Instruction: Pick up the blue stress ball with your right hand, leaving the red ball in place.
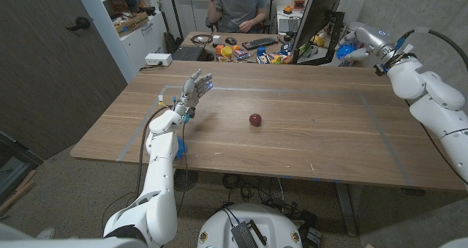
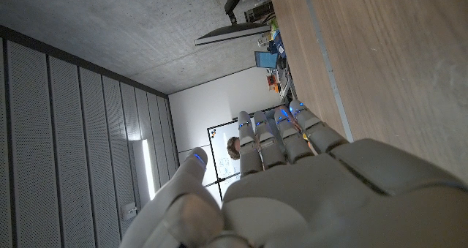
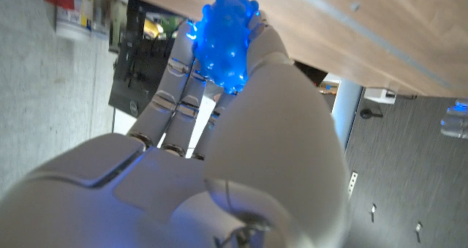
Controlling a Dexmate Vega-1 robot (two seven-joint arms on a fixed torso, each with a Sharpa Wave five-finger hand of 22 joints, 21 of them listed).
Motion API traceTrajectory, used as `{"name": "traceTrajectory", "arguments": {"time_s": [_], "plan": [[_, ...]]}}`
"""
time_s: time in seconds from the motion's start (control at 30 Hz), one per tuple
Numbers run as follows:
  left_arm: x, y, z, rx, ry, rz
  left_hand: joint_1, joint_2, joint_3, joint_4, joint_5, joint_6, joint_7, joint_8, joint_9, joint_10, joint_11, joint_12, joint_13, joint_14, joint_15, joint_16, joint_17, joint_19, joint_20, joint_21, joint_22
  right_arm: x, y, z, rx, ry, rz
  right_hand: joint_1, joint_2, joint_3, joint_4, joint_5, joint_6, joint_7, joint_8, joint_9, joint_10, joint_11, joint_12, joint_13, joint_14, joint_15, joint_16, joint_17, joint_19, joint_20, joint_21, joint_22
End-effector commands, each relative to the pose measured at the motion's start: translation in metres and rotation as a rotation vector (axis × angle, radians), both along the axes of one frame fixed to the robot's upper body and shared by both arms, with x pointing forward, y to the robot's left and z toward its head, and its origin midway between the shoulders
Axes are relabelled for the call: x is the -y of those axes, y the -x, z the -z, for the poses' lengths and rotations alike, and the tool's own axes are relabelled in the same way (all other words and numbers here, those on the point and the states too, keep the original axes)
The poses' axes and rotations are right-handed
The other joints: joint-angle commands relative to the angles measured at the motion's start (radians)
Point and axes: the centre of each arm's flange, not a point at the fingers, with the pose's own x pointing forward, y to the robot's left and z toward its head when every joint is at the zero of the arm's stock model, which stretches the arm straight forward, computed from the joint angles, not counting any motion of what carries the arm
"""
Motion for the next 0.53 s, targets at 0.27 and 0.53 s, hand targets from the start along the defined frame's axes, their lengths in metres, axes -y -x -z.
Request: {"name": "traceTrajectory", "arguments": {"time_s": [0.27,0.53], "plan": [[-0.0043,0.0044,-0.0069,0.026,0.001,0.006,-0.014,0.000,0.002,0.010,0.006,0.002,0.011,-0.006,0.002,0.006,0.000,0.003,0.005,0.004,-0.079,0.007,0.003,0.004,-0.035,0.003,0.002,-0.0050,0.0814,-0.1017,0.115,0.011,-0.052,0.150,0.150,0.016,0.007,-0.011,0.001,0.002,0.003,0.009,0.044,0.001,0.026,0.085,0.154,-0.245,0.000,0.007,-0.009,-0.137,0.019,-0.001],[-0.0059,0.0063,-0.0068,0.020,-0.006,-0.001,-0.016,0.000,0.001,0.013,0.007,0.005,0.020,-0.006,0.002,0.007,-0.002,0.003,0.005,0.003,-0.079,0.007,0.003,0.004,-0.034,0.002,0.002,0.0000,0.0765,-0.0983,0.125,-0.005,-0.056,0.149,0.151,0.022,0.007,-0.016,0.000,0.003,0.001,0.009,0.042,0.009,0.025,0.091,0.153,-0.245,-0.005,0.009,-0.015,-0.136,0.026,-0.006]]}}
